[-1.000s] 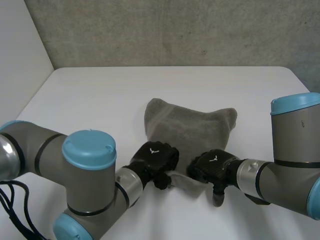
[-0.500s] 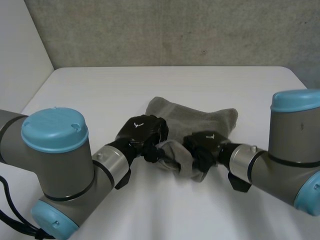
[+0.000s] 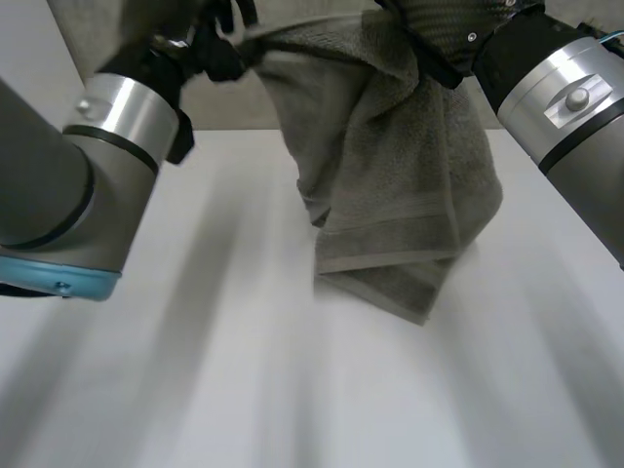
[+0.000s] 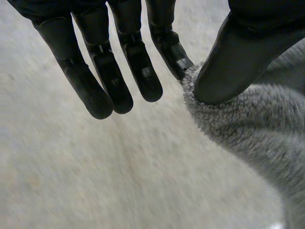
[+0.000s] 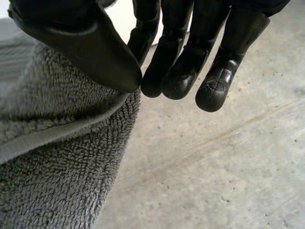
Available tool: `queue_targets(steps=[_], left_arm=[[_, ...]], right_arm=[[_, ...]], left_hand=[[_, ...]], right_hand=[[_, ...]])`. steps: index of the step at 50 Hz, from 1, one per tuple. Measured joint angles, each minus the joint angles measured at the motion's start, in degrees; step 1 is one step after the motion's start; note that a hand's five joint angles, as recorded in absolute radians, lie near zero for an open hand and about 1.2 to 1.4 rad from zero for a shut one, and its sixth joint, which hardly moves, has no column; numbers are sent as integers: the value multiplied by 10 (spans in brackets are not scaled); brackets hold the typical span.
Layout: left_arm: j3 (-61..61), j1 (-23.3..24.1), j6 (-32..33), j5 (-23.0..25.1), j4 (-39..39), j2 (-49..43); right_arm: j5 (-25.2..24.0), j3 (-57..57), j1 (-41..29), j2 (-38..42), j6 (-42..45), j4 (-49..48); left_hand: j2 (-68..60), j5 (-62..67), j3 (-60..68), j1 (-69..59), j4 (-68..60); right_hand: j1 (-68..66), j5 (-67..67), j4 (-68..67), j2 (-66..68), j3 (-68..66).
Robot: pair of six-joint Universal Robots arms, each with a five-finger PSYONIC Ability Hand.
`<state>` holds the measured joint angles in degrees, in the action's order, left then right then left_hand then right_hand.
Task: Fold the towel.
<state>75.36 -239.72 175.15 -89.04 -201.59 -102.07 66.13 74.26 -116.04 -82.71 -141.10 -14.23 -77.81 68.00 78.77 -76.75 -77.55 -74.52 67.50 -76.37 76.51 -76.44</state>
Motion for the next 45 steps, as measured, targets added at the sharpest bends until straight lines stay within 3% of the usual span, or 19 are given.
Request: queue_targets(steps=[9,14,18,19,25,27,35,40,45], left_arm=[[109,-16,31,47,-12,25],[187,-31,91,72,0,19],[225,-42,125,76,1,17],[237,-47,137,76,0,16],[255,-58,152,75,1,17],[256,-59,152,74,2,17],[255,-49,142,68,7,20],[257,-29,119,66,20,23],[258,-7,75,66,51,25]], right_arm=[[-6,13,-1,67,12,159],[-7,23,-2,113,4,219],[-2,23,-5,143,4,226],[0,21,-6,154,4,226],[12,15,-11,175,1,224],[22,15,-12,174,-4,223],[101,33,-6,137,-99,217],[127,69,12,95,-185,217],[120,135,70,43,-252,217]], left_hand=[[0,6,1,-9,0],[0,6,1,-9,0],[0,6,1,-9,0],[0,6,2,-9,0],[0,6,1,-9,0],[54,-52,-58,44,54],[540,-552,-555,532,545],[598,-612,-607,581,591],[600,-615,-610,582,591]], right_hand=[[-1,3,0,2,0],[0,-7,4,-3,3],[95,-119,105,-118,112],[229,-255,239,-252,246],[509,-557,530,-536,532],[524,-584,556,-552,551],[529,-597,566,-554,556],[527,-570,557,-552,553],[463,-479,473,-476,476]])
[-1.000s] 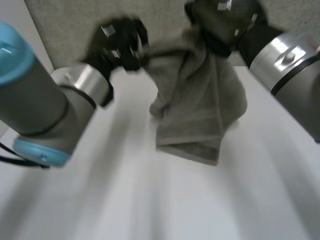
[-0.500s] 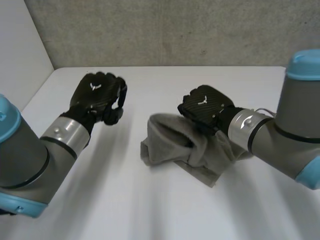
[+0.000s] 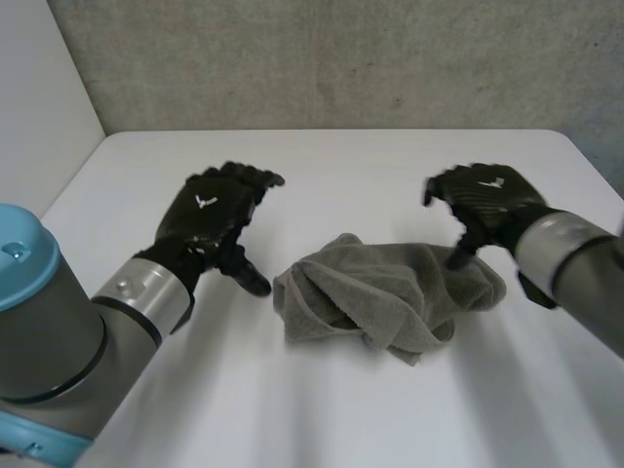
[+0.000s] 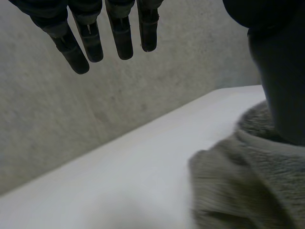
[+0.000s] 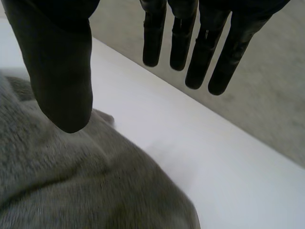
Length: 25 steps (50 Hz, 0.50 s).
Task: Fold the towel.
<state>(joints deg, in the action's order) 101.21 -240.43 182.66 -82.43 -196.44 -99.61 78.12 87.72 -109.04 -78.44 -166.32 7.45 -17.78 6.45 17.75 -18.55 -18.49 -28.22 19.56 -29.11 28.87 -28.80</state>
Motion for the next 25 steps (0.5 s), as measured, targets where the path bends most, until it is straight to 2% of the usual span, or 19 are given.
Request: queue_targets(steps=[6,12,18,25], left_arm=[[0,8,-59,1,48,-8],[-9,6,-116,-1,79,-49],[-30,7,-154,-2,81,-94],[-54,18,-206,1,80,-128]], right_arm=[[-44,79,73,-46,-22,2],[-124,162,135,-68,-5,5],[-182,226,148,-67,27,2],[-196,263,141,-52,32,-27]], left_hand=[[0,0,0,0,0],[0,0,0,0,0],[0,1,0,0,0],[-25,39,23,-14,-14]], right_hand=[[-54,43,-45,47,-48],[-100,91,-93,91,-98],[-99,88,-93,91,-96],[-58,30,-47,53,-51]])
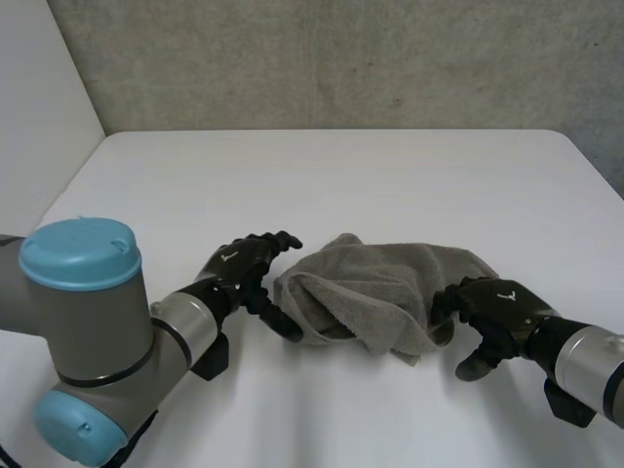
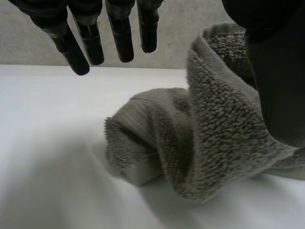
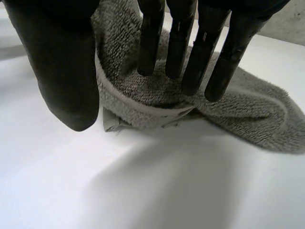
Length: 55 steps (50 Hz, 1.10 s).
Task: Fold the towel.
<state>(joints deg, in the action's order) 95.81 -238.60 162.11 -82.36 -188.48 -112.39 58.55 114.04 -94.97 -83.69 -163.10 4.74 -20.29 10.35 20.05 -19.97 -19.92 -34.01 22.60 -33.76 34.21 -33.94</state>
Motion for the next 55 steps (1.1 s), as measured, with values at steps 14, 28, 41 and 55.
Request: queue_targets(steps=[14,28,41,55], left_arm=[[-28,17,-18,0,-3,-42],[-55,16,-11,-1,-12,-88],[-55,15,-8,1,-35,-91],[-113,-44,18,7,-29,33]], right_arm=[[6,12,-3,27,-49,-93],[14,-1,-53,107,-65,-152],[23,-10,-70,116,-72,-177],[19,-157,-62,-42,-85,-137]], left_hand=[[-201,200,204,-207,-209],[-298,294,301,-300,-302],[-573,571,584,-570,-577],[-573,571,586,-570,-577]], right_hand=[[2,-1,0,0,1],[1,4,0,0,1],[-418,440,-426,406,-420],[-418,440,-426,406,-423]])
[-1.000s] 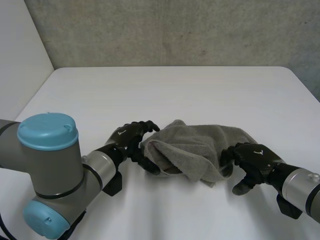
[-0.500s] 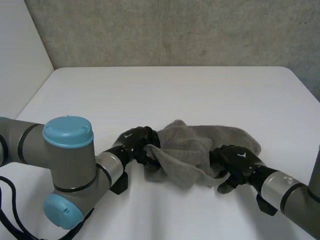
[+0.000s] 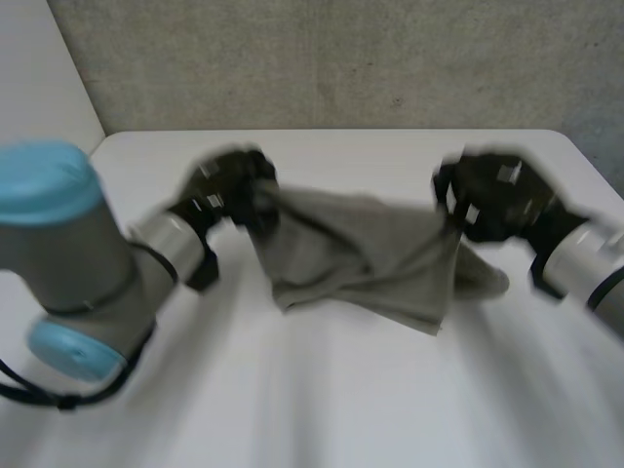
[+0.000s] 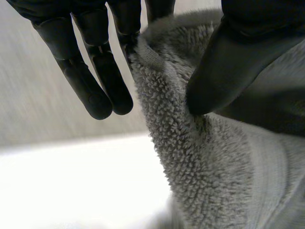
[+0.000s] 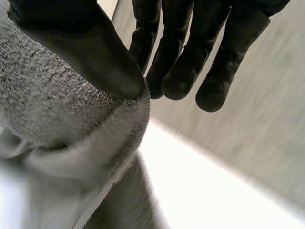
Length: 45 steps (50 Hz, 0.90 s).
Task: Fold the towel.
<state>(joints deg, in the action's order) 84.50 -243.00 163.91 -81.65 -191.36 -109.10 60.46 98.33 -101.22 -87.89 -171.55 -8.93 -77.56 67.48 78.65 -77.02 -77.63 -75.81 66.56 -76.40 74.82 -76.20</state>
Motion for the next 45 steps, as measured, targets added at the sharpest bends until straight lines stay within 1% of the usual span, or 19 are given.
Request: queue_targets(steps=[3,6,8,10,13,14,15,18,21,25,29,31,34,37,39,41,42,44,45], left_arm=[[-21,-19,18,2,4,36],[-51,-35,52,15,24,74],[-69,-39,75,30,48,87],[-89,-42,101,54,88,95],[-105,-43,125,81,138,93],[-110,-43,137,93,163,87],[-111,-43,142,97,174,82],[-114,-45,170,112,227,52],[-106,-56,207,117,265,20],[-95,-78,264,117,299,-17],[-94,-100,327,116,316,-55],[-103,-105,343,115,318,-68],[-131,-109,357,113,316,-86],[-183,-109,356,108,304,-102],[-226,-106,346,102,283,-106],[-270,-103,329,94,249,-107],[-283,-101,322,91,233,-105],[-322,-97,296,84,166,-94],[-331,-95,288,82,142,-88]], right_arm=[[-1,-56,2,-35,0,37],[-7,-141,8,-59,3,114],[-14,-187,12,-55,8,170],[-24,-240,16,-30,26,245],[-31,-282,15,10,63,325],[-32,-296,13,34,91,364],[-31,-301,11,44,105,380],[-20,-316,-5,101,185,457],[6,-319,-24,147,246,503],[38,-320,-44,192,287,525],[62,-328,-59,238,302,505],[66,-335,-64,251,300,486],[70,-351,-74,266,293,440],[79,-375,-84,269,273,364],[92,-388,-88,264,251,299],[116,-398,-91,246,213,196],[124,-399,-91,239,202,166],[158,-392,-91,197,157,36],[166,-389,-91,184,147,4]], left_hand=[[0,0,0,0,0],[0,0,0,0,0],[0,1,1,0,0],[0,3,1,0,0],[0,5,1,0,0],[0,5,1,0,0],[0,5,1,0,0],[0,5,1,0,0],[0,5,1,0,0],[-1,5,1,0,0],[-2,5,1,0,0],[-2,5,1,0,0],[-2,5,1,0,0],[-2,5,1,0,0],[-2,5,2,0,0],[-3,5,2,0,0],[-3,5,2,0,0],[-3,5,3,0,0],[-3,5,3,0,0]], right_hand=[[0,0,0,0,0],[0,0,0,0,0],[0,0,0,0,0],[0,0,0,0,-1],[0,0,0,0,-1],[0,0,0,0,-1],[0,0,0,0,-1],[0,0,0,0,-1],[0,0,0,0,-1],[0,0,0,0,-1],[0,0,0,0,-1],[0,0,0,0,-1],[0,0,0,0,-1],[0,0,0,0,-1],[0,0,0,0,-1],[0,0,0,1,-2],[0,0,0,4,-2],[0,0,0,12,-3],[0,0,0,13,-3]])
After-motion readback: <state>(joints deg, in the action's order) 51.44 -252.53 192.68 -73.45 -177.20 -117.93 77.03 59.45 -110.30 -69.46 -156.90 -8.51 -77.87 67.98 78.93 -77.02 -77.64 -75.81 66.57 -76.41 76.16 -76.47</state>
